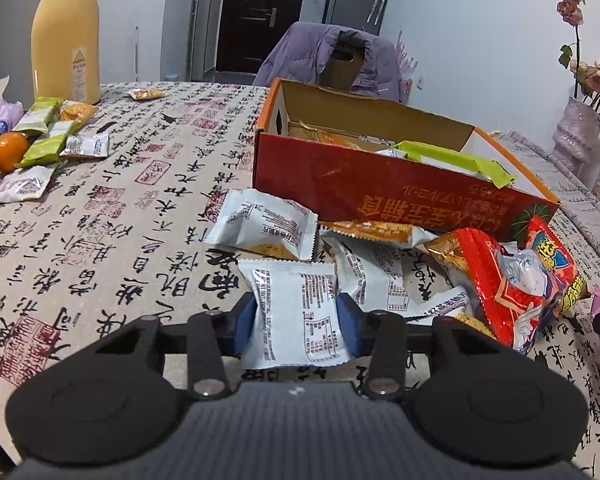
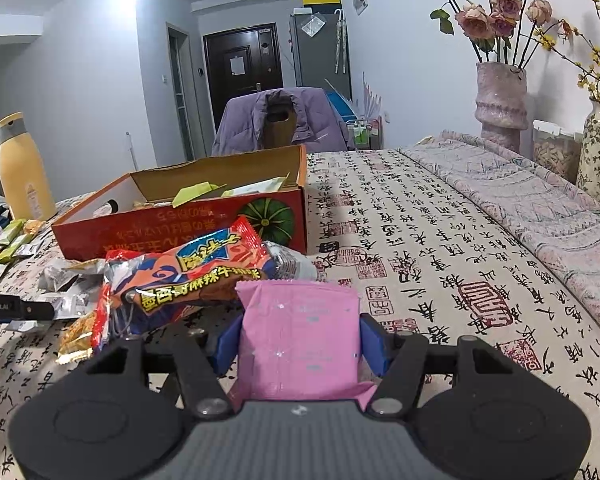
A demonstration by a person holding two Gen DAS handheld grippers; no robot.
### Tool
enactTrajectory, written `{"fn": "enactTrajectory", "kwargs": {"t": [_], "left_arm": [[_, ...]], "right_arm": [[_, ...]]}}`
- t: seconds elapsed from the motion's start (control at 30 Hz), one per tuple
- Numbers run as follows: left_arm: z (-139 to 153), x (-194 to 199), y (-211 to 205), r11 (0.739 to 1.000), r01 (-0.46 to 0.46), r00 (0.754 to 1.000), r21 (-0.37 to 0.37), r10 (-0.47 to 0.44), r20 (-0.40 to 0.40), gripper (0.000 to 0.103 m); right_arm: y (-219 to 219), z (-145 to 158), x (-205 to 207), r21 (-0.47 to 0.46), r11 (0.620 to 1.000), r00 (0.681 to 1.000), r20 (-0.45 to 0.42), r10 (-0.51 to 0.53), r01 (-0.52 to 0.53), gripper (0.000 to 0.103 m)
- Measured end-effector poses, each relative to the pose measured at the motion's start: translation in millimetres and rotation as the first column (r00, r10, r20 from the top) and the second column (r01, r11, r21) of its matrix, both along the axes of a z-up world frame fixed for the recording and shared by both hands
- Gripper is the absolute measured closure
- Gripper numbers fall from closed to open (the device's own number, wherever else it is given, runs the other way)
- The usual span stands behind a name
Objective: Organize snacks
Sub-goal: 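Carry both packets into the orange box and open both grippers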
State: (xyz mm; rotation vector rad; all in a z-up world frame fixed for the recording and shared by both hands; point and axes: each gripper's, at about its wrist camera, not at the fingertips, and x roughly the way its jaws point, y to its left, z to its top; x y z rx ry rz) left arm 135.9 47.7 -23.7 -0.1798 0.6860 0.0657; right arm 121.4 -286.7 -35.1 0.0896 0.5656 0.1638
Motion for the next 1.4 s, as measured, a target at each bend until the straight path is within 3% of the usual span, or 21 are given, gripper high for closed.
{"fn": "enactTrajectory", "kwargs": {"t": [0.4,0.63,1.0,1.4], "left_arm": [[27,-10,4,1.0,-0.009,0.996,0.024,0.007,0.084,0.059],[52,2,-4,0.999,0.007,0.99,0.039,-0.012,0.144,0.059],[95,58,-24,0.997,0.039,0.975,0.064,-0.052,0.217,0.059],[95,128,-39,0.997,-0.002,0.966,0.082,-0.02,0.259,0.059]], "right_arm": [[7,11,3,-0.013,1.0,0.999,0.036,0.024,-0.023,0.042],[26,34,19,-0.049,0.996,0.991,0.109,0.083,-0.078,0.042],[60,76,84,-0.104,0.984,0.962,0.221,0.163,-0.143,0.042],[82,78,175,-0.067,0.991,0.974,0.186,0.127,-0.117,0.042]]}}
